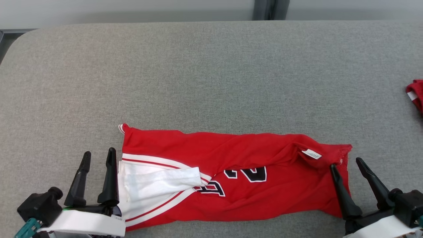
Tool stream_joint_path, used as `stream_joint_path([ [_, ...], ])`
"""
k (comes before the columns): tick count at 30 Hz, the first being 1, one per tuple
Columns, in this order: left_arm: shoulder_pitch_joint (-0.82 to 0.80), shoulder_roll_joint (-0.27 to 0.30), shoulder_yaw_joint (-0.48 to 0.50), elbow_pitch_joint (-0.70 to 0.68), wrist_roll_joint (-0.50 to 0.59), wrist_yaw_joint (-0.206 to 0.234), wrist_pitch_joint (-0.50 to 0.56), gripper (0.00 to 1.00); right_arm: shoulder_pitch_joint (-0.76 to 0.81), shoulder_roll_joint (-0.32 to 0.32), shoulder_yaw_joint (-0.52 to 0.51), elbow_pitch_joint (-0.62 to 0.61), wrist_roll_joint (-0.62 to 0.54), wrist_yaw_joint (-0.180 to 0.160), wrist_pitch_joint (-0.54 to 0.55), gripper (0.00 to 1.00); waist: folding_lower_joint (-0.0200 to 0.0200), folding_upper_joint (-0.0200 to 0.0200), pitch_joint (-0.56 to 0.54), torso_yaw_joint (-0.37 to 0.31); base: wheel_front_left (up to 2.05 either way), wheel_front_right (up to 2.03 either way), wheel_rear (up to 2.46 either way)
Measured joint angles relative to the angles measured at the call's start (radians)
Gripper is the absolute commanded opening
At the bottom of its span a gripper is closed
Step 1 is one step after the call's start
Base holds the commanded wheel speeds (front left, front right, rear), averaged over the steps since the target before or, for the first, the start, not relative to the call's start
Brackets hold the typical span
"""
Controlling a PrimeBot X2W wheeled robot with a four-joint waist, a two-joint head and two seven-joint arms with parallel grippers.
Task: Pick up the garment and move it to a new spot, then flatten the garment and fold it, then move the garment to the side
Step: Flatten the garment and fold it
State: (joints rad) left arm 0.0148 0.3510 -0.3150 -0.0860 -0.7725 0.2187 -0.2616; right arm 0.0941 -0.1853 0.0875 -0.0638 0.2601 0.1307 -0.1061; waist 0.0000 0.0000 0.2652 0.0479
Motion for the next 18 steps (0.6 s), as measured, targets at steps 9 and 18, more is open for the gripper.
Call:
stream_joint_path([
  [9, 0.045, -0.072, 0.115, -0.013, 0.147, -0.043, 0.0, 1.0, 0.03, 0.01, -0.018, -0.057, 0.002, 0.0, 0.003, 1.0, 0.0, 0.0, -0.059, -0.025, 0.0, 0.0, 0.0],
  [18, 0.077, -0.074, 0.188, -0.037, 0.255, -0.027, 0.0, 1.0, 0.017, 0.075, -0.077, -0.073, 0.01, 0.0, -0.013, 1.0, 0.0, 0.0, -0.139, -0.045, 0.0, 0.0, 0.0],
])
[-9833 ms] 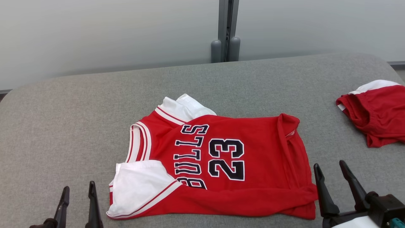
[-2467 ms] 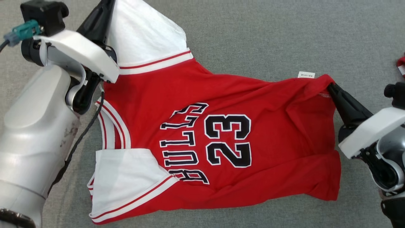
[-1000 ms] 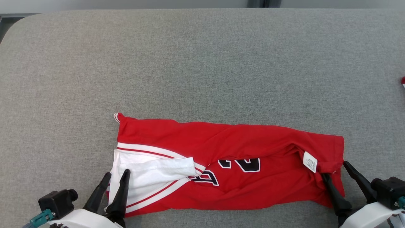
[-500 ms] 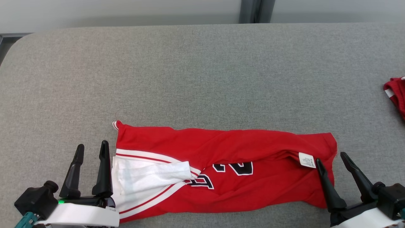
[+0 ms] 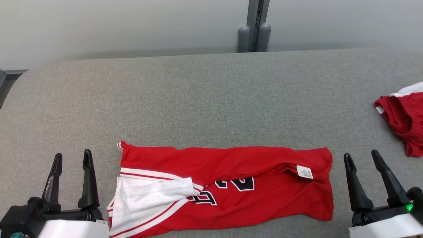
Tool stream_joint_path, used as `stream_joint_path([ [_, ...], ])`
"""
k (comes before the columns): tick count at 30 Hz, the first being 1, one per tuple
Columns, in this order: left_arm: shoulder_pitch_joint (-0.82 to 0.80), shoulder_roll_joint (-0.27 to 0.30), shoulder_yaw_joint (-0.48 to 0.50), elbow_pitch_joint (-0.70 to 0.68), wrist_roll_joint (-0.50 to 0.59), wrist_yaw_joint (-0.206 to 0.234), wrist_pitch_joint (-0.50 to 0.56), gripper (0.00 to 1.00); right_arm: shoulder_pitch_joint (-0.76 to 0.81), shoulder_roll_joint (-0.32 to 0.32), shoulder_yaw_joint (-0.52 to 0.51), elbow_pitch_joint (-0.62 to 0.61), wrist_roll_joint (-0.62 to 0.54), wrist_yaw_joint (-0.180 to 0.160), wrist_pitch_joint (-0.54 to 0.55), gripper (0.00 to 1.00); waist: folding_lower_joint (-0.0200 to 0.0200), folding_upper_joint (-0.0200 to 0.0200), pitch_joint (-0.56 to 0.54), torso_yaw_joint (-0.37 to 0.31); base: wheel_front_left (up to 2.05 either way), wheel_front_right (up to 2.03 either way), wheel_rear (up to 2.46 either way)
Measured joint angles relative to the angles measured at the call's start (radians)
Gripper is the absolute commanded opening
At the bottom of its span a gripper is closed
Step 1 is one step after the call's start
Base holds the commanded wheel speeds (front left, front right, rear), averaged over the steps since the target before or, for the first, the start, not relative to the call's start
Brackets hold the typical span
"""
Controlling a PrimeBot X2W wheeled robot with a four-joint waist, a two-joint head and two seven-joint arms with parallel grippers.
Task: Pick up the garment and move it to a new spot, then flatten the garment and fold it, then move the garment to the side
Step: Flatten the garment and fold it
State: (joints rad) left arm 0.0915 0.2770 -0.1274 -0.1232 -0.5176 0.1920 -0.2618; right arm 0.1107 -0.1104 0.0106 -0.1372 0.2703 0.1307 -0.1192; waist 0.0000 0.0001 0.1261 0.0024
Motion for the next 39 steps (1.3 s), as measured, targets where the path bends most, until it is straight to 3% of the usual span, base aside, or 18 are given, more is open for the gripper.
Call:
stream_joint_path([
  [11, 0.006, 0.028, 0.022, 0.06, 0.06, -0.03, -0.002, 1.0, -0.039, 0.037, -0.012, 0.068, -0.041, 0.0, 0.005, 1.0, 0.0, 0.0, -0.068, 0.0, 0.0, 0.0, 0.0],
  [31, -0.018, 0.036, -0.015, 0.147, 0.058, -0.049, 0.024, 1.0, -0.046, 0.053, -0.008, 0.141, -0.06, 0.0, -0.006, 1.0, 0.0, 0.0, -0.053, 0.015, 0.0, 0.0, 0.0],
  [39, -0.069, 0.022, -0.045, 0.161, 0.053, -0.059, 0.033, 1.0, -0.079, 0.055, -0.068, 0.326, -0.049, 0.0, -0.005, 1.0, 0.0, 0.0, -0.015, 0.042, 0.0, 0.0, 0.0],
])
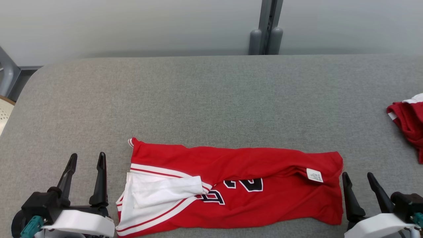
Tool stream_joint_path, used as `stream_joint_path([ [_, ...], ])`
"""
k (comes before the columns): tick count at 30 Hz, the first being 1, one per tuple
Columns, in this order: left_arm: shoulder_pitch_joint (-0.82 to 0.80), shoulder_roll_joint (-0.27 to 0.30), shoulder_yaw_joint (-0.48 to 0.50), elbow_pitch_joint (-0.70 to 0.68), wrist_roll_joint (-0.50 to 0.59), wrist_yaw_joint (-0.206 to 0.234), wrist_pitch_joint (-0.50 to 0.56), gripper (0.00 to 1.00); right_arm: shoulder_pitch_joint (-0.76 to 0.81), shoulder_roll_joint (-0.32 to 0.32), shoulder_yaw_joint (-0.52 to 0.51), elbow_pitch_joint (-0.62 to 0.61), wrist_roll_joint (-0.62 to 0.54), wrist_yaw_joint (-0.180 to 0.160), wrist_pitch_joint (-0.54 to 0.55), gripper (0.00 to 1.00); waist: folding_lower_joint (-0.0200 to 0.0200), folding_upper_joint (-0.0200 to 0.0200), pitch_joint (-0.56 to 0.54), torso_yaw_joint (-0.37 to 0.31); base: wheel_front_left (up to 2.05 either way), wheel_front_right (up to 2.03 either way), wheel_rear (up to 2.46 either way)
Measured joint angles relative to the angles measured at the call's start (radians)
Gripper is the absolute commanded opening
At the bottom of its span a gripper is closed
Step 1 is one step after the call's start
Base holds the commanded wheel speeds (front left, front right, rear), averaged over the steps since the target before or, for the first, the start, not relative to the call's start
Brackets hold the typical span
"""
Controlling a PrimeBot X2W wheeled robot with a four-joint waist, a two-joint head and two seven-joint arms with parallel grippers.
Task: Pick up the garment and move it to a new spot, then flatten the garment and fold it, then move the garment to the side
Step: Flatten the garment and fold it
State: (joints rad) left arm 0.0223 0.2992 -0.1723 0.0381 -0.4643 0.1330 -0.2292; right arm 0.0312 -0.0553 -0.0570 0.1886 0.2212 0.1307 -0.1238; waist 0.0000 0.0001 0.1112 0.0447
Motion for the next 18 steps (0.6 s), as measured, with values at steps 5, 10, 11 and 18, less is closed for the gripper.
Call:
stream_joint_path([
  [5, -0.029, -0.005, -0.01, 0.018, 0.004, -0.007, -0.003, 1.0, -0.058, 0.003, 0.007, 0.132, 0.016, 0.0, -0.01, 1.0, 0.0, 0.0, 0.031, 0.015, 0.0, 0.0, 0.0],
  [10, -0.048, -0.008, -0.015, 0.035, 0.003, -0.012, -0.009, 1.0, -0.079, 0.006, 0.042, 0.249, 0.035, 0.0, -0.028, 1.0, 0.0, 0.0, 0.044, 0.028, 0.0, 0.0, 0.0],
  [11, -0.051, -0.008, -0.014, 0.038, 0.003, -0.013, -0.009, 1.0, -0.082, 0.007, 0.052, 0.268, 0.044, 0.0, -0.033, 1.0, 0.0, 0.0, 0.046, 0.029, 0.0, 0.0, 0.0],
  [18, -0.064, -0.007, -0.011, 0.048, 0.003, -0.017, -0.018, 1.0, -0.117, 0.003, 0.106, 0.362, 0.108, 0.0, -0.059, 0.85, 0.0, 0.0, 0.057, 0.028, 0.0, 0.0, 0.0],
])
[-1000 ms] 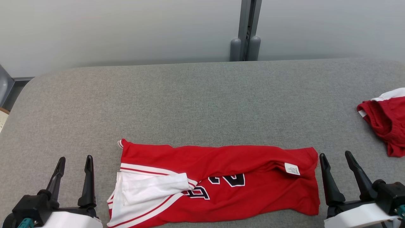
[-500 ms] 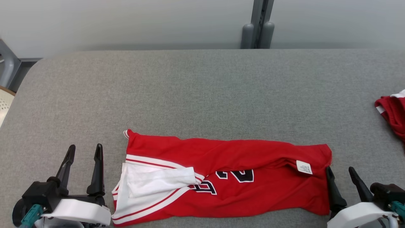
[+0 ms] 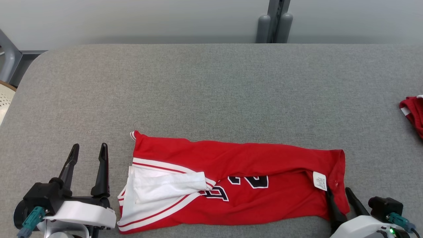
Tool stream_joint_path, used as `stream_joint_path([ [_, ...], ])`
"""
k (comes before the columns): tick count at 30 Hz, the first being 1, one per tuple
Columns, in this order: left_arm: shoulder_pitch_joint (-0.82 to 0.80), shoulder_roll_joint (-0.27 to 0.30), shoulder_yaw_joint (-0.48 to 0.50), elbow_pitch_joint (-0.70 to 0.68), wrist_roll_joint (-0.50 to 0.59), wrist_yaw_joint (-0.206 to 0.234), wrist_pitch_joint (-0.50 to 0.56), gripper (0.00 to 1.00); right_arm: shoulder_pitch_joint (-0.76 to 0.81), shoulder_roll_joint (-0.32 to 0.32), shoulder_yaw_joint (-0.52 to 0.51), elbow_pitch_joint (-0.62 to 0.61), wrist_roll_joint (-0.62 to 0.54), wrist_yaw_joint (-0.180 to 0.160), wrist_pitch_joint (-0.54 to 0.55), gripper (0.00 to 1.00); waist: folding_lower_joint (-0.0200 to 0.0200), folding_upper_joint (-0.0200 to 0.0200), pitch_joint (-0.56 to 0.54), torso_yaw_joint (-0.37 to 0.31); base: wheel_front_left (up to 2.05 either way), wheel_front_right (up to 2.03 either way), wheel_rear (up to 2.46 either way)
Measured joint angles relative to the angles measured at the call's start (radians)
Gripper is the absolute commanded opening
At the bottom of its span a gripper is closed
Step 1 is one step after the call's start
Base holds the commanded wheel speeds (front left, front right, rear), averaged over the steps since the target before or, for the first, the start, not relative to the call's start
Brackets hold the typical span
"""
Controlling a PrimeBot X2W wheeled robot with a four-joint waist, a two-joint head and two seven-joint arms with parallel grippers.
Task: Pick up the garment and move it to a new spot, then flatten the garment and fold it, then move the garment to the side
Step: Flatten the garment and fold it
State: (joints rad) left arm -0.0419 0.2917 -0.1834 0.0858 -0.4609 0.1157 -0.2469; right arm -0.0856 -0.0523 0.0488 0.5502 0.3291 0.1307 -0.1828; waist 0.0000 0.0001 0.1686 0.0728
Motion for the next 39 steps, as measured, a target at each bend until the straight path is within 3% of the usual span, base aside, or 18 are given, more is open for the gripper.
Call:
stream_joint_path([
  [1, -0.002, 0.0, 0.0, 0.001, 0.0, 0.0, 0.0, 1.0, -0.007, -0.003, 0.006, 0.011, 0.01, 0.0, -0.003, 0.43, 0.0, 0.0, 0.001, 0.0, 0.0, 0.0, 0.0],
  [2, -0.003, 0.0, 0.001, 0.002, 0.0, 0.0, 0.0, 1.0, -0.012, -0.004, 0.01, 0.019, 0.015, 0.0, -0.004, 0.09, 0.0, 0.0, 0.0, 0.0, 0.0, 0.0, 0.0],
  [3, -0.003, 0.0, 0.001, 0.002, 0.0, 0.0, -0.001, 1.0, -0.018, -0.004, 0.013, 0.025, 0.022, 0.0, -0.009, 0.0, 0.0, 0.0, 0.0, 0.0, 0.0, 0.0, 0.0],
  [11, -0.002, -0.001, 0.003, 0.004, 0.001, 0.0, -0.005, 1.0, -0.027, 0.003, -0.025, 0.041, 0.03, 0.003, -0.044, 0.0, 0.0, 0.0, -0.003, -0.003, 0.0, 0.0, 0.0],
  [26, 0.016, 0.001, 0.003, -0.004, 0.001, 0.008, -0.009, 1.0, 0.051, -0.08, -0.136, -0.026, 0.019, 0.001, -0.05, 0.0, 0.0, 0.0, -0.021, -0.027, 0.0, 0.0, 0.0],
  [39, 0.044, 0.01, -0.01, -0.011, -0.002, 0.017, 0.009, 1.0, 0.079, -0.033, 0.033, -0.466, 0.037, 0.0, 0.187, 0.0, 0.0, 0.0, -0.084, -0.051, 0.0, 0.0, 0.0],
])
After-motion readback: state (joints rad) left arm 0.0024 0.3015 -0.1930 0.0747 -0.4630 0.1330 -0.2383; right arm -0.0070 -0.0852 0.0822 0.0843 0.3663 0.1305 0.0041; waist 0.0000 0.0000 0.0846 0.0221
